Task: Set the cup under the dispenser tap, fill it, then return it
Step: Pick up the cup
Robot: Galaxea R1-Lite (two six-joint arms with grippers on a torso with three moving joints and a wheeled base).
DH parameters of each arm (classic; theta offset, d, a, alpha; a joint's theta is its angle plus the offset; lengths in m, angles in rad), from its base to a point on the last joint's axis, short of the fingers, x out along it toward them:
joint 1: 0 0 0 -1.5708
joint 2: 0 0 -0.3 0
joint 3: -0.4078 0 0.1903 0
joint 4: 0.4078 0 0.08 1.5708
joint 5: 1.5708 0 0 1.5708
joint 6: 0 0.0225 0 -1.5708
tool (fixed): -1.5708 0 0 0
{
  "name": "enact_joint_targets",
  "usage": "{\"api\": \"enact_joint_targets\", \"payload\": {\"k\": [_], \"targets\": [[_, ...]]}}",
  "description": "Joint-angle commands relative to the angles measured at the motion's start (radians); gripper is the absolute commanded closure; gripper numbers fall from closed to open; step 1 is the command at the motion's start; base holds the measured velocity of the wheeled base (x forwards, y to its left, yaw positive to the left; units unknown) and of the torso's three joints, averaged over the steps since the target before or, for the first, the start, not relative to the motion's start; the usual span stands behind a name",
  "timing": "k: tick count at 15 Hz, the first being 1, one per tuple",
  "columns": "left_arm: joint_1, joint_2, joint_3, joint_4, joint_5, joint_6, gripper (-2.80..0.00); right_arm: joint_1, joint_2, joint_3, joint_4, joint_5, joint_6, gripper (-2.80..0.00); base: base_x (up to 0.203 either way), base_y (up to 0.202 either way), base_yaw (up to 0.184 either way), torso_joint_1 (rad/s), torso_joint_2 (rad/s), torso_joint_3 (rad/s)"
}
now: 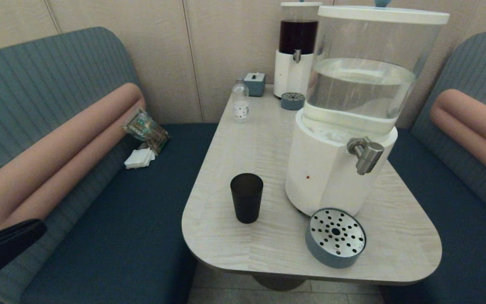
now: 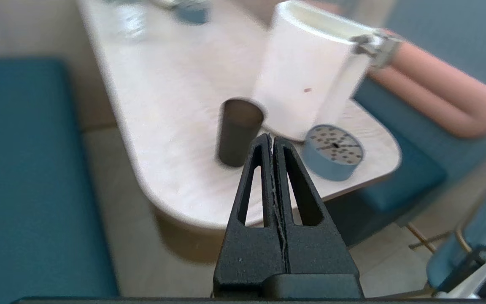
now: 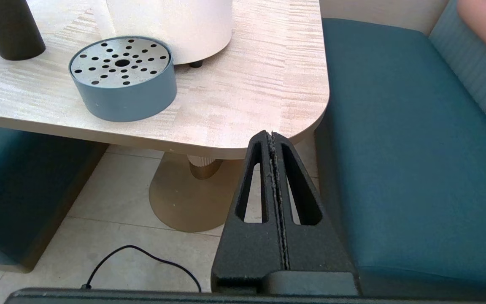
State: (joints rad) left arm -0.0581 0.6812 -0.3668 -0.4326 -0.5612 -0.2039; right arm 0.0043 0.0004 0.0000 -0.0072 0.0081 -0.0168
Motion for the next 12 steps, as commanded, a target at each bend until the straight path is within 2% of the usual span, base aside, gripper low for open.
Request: {"api": "enact_joint_targets", "payload": {"k": [1, 2, 3, 5, 7, 10, 12], "targets": [[-0.001, 0.102, 0.114, -0.252, -0.039, 0.001, -2.80, 0.000, -0.002, 0.000, -0.002, 0.001, 0.000, 0.00, 0.000, 0.000, 0.000, 0.000, 0.00, 0.000], [0.000, 0.104, 0.143, -0.283, -0.099, -0.003, -2.80, 0.000, -0.002, 0.000, 0.000, 0.001, 0.000, 0.00, 0.000, 0.000, 0.000, 0.000, 0.00, 0.000], [0.000, 0.113, 0.155, -0.295, -0.127, 0.000, -2.80, 0.000, -0.002, 0.000, 0.000, 0.000, 0.000, 0.00, 0.000, 0.000, 0.000, 0.000, 0.00, 0.000], [0.000, 0.152, 0.151, -0.300, -0.151, 0.004, -2.80, 0.000, -0.002, 0.000, 0.000, 0.000, 0.000, 0.00, 0.000, 0.000, 0.000, 0.000, 0.00, 0.000], [0.000, 0.222, 0.142, -0.320, -0.250, 0.028, -2.80, 0.000, -0.002, 0.000, 0.000, 0.000, 0.000, 0.00, 0.000, 0.000, 0.000, 0.000, 0.00, 0.000], [0.000, 0.362, 0.147, -0.344, -0.285, 0.204, -2.80, 0.000, -0.002, 0.000, 0.000, 0.000, 0.000, 0.00, 0.000, 0.000, 0.000, 0.000, 0.00, 0.000], [0.000, 0.471, 0.148, -0.362, -0.290, 0.269, -2.80, 0.000, -0.002, 0.000, -0.001, 0.001, 0.000, 0.00, 0.000, 0.000, 0.000, 0.000, 0.00, 0.000]]}}
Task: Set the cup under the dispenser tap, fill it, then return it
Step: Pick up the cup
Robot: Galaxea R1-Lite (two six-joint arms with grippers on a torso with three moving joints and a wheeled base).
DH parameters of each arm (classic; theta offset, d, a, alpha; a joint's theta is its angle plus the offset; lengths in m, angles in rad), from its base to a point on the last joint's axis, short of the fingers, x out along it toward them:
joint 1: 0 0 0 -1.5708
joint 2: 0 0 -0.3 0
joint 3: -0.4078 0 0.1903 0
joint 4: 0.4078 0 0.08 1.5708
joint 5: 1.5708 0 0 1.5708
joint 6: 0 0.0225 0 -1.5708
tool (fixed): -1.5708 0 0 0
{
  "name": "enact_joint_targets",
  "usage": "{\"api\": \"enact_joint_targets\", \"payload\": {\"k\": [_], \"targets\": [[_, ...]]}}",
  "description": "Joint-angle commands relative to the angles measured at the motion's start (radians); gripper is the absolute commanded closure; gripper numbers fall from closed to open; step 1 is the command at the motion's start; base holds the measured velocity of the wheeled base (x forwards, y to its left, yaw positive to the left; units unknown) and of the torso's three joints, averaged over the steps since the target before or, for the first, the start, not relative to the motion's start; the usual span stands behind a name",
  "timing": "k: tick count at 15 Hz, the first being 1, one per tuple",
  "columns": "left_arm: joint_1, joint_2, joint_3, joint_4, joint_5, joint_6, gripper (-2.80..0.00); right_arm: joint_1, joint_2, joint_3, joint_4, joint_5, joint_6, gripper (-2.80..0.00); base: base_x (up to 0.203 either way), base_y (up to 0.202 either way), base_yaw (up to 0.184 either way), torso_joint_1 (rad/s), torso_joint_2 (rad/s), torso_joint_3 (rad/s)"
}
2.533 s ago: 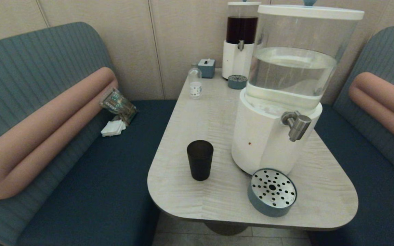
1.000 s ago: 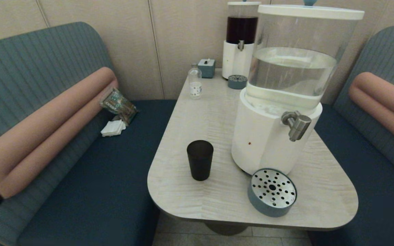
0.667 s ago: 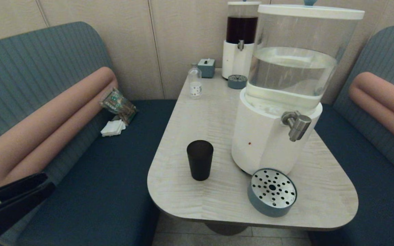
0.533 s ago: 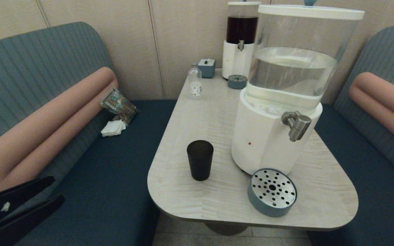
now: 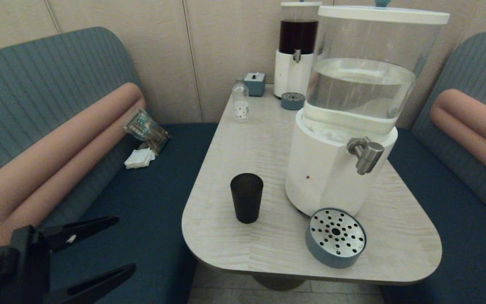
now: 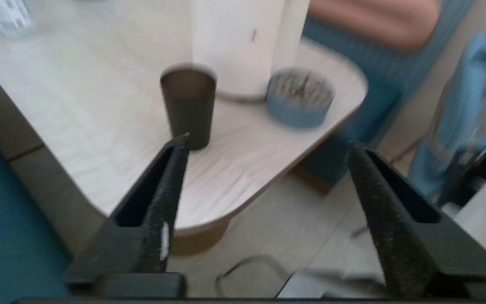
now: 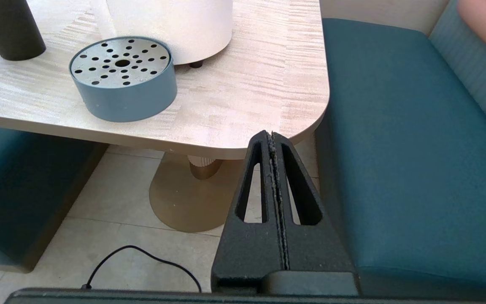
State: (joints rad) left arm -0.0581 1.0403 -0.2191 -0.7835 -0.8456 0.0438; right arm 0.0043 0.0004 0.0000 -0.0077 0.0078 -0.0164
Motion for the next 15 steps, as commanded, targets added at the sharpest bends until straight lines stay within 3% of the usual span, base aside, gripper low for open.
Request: {"api": "enact_joint_targets", "payload": {"k": [1, 3, 5, 7, 8, 11, 15], "targets": [[0.001, 0.182, -0.004, -0.052, -0.014, 0.033, -2.80, 0.000, -0.002, 0.000, 0.000, 0.000, 0.000, 0.00, 0.000, 0.000, 0.000, 0.000, 0.00, 0.000], [0.003, 0.336, -0.016, -0.186, -0.046, 0.040, -2.80, 0.000, -0.002, 0.000, 0.000, 0.000, 0.000, 0.00, 0.000, 0.000, 0.000, 0.000, 0.00, 0.000], [0.004, 0.549, 0.003, -0.444, -0.076, 0.039, -2.80, 0.000, -0.002, 0.000, 0.000, 0.001, -0.002, 0.00, 0.000, 0.000, 0.000, 0.000, 0.00, 0.000], [0.005, 0.703, 0.029, -0.650, -0.124, -0.002, -2.80, 0.000, -0.002, 0.000, 0.000, 0.001, -0.002, 0.00, 0.000, 0.000, 0.000, 0.000, 0.00, 0.000], [0.011, 0.757, 0.020, -0.702, -0.160, -0.018, -2.80, 0.000, -0.002, 0.000, 0.000, 0.001, 0.000, 0.00, 0.000, 0.000, 0.000, 0.000, 0.00, 0.000], [0.027, 0.901, -0.107, -0.741, -0.221, -0.029, -2.80, 0.000, -0.002, 0.000, 0.000, 0.000, 0.000, 0.00, 0.000, 0.000, 0.000, 0.000, 0.00, 0.000], [0.029, 1.031, -0.245, -0.746, -0.251, -0.014, -2.80, 0.000, -0.002, 0.000, 0.000, 0.000, 0.000, 0.00, 0.000, 0.000, 0.000, 0.000, 0.00, 0.000]]}}
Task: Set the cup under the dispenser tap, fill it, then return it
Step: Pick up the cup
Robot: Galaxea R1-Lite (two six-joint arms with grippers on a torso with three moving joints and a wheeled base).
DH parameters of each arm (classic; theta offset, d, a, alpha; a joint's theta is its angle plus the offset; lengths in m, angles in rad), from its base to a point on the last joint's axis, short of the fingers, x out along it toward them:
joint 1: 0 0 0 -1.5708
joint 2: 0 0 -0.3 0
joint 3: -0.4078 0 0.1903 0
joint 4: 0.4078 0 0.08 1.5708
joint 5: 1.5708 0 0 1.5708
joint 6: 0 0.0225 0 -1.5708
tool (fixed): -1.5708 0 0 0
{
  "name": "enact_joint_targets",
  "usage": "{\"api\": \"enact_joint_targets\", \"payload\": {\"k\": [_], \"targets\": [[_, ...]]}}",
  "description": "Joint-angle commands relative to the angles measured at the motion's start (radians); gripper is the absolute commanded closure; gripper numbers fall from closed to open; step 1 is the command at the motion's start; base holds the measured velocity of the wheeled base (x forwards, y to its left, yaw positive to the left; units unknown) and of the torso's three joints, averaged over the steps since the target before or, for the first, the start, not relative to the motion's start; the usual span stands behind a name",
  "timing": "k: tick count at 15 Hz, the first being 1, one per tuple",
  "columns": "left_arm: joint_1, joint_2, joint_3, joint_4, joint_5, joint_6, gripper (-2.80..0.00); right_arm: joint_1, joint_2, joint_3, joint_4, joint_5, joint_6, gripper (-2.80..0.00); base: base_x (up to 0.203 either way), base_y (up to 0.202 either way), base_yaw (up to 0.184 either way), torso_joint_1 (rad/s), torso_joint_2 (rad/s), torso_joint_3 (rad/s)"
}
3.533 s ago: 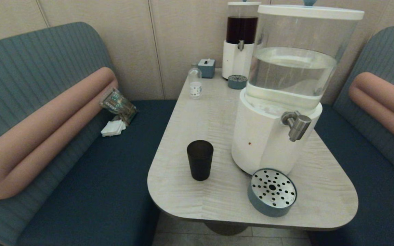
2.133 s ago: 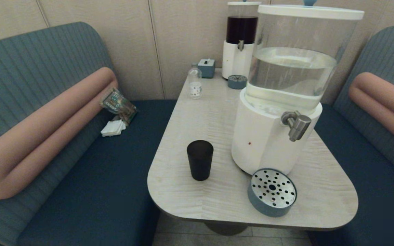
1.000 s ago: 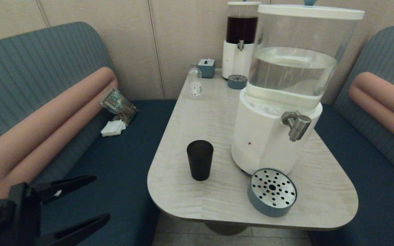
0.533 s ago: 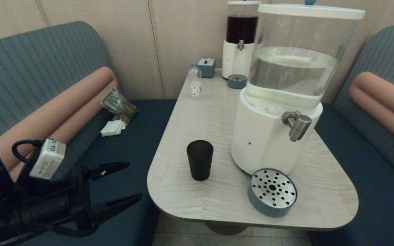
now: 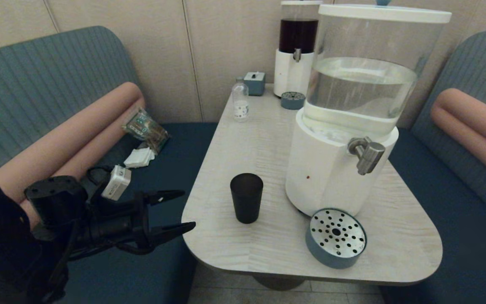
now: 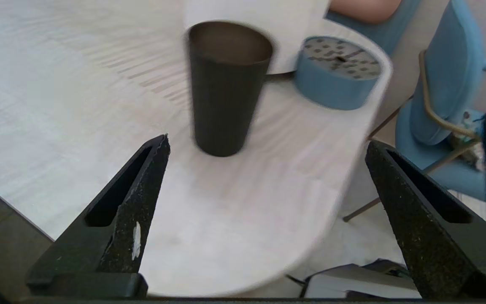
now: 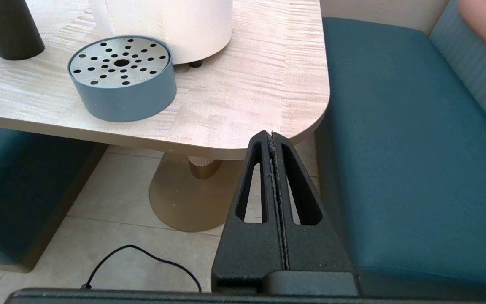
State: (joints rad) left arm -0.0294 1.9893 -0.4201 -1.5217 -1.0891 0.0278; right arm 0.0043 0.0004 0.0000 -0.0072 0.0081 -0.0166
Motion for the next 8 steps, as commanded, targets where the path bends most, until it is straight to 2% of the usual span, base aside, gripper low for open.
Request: {"api": "enact_joint_targets", "payload": {"k": [1, 6, 8], "targets": [[0.000, 0.115, -0.073, -0.008, -0.009, 0.006, -2.80, 0.000, -0.002, 0.000, 0.000, 0.000, 0.000, 0.00, 0.000, 0.000, 0.000, 0.000, 0.00, 0.000], [-0.007, 0.206, -0.226, -0.008, -0.011, 0.015, -2.80, 0.000, -0.002, 0.000, 0.000, 0.000, -0.001, 0.00, 0.000, 0.000, 0.000, 0.000, 0.00, 0.000], [-0.013, 0.216, -0.230, -0.008, -0.054, 0.017, -2.80, 0.000, -0.002, 0.000, 0.000, 0.000, 0.000, 0.00, 0.000, 0.000, 0.000, 0.000, 0.00, 0.000]]}}
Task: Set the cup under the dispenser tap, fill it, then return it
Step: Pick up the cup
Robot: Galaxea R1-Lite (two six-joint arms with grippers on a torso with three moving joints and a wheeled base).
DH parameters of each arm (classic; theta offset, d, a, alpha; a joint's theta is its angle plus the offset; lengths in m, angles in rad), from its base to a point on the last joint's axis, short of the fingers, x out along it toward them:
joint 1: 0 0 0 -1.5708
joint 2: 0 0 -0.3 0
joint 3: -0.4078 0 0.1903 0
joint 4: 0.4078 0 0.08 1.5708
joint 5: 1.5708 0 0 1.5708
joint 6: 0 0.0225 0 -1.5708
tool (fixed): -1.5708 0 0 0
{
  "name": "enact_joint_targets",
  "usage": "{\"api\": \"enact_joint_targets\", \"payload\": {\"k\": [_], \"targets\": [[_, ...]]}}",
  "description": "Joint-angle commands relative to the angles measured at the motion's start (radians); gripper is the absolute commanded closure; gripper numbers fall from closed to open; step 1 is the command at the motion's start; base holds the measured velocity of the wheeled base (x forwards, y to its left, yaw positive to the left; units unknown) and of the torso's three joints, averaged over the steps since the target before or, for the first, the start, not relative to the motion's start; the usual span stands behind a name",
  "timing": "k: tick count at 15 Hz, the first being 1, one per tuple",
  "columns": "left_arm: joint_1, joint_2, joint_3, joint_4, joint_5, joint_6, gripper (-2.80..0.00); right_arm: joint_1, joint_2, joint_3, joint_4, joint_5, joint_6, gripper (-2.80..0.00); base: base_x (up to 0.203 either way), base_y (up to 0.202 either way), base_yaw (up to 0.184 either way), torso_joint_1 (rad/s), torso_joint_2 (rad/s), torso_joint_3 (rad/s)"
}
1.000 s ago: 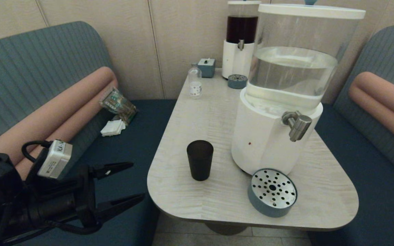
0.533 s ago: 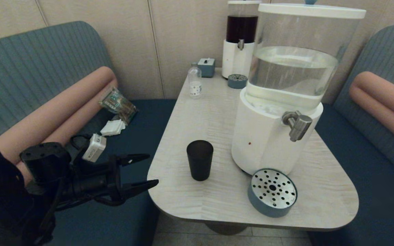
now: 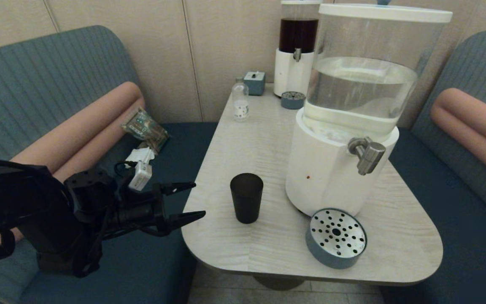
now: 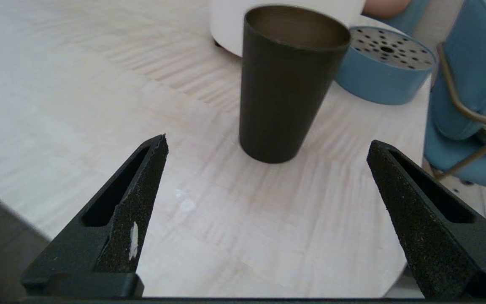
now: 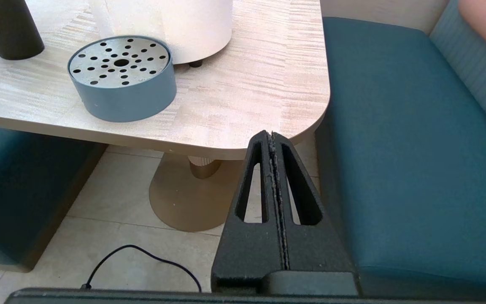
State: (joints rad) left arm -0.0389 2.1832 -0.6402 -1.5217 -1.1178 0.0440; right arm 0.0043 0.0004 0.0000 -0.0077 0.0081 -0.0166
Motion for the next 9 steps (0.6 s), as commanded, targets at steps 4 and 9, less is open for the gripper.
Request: {"api": "enact_joint_targets", "payload": {"k": [4, 9], "targets": [[-0.027, 0.080, -0.025, -0.008, -0.054, 0.003, -2.80, 0.000, -0.002, 0.000, 0.000, 0.001, 0.000, 0.00, 0.000, 0.000, 0.000, 0.000, 0.00, 0.000], [-0.074, 0.157, -0.158, -0.008, -0.054, 0.001, -2.80, 0.000, -0.002, 0.000, 0.000, 0.000, 0.000, 0.00, 0.000, 0.000, 0.000, 0.000, 0.00, 0.000]]}}
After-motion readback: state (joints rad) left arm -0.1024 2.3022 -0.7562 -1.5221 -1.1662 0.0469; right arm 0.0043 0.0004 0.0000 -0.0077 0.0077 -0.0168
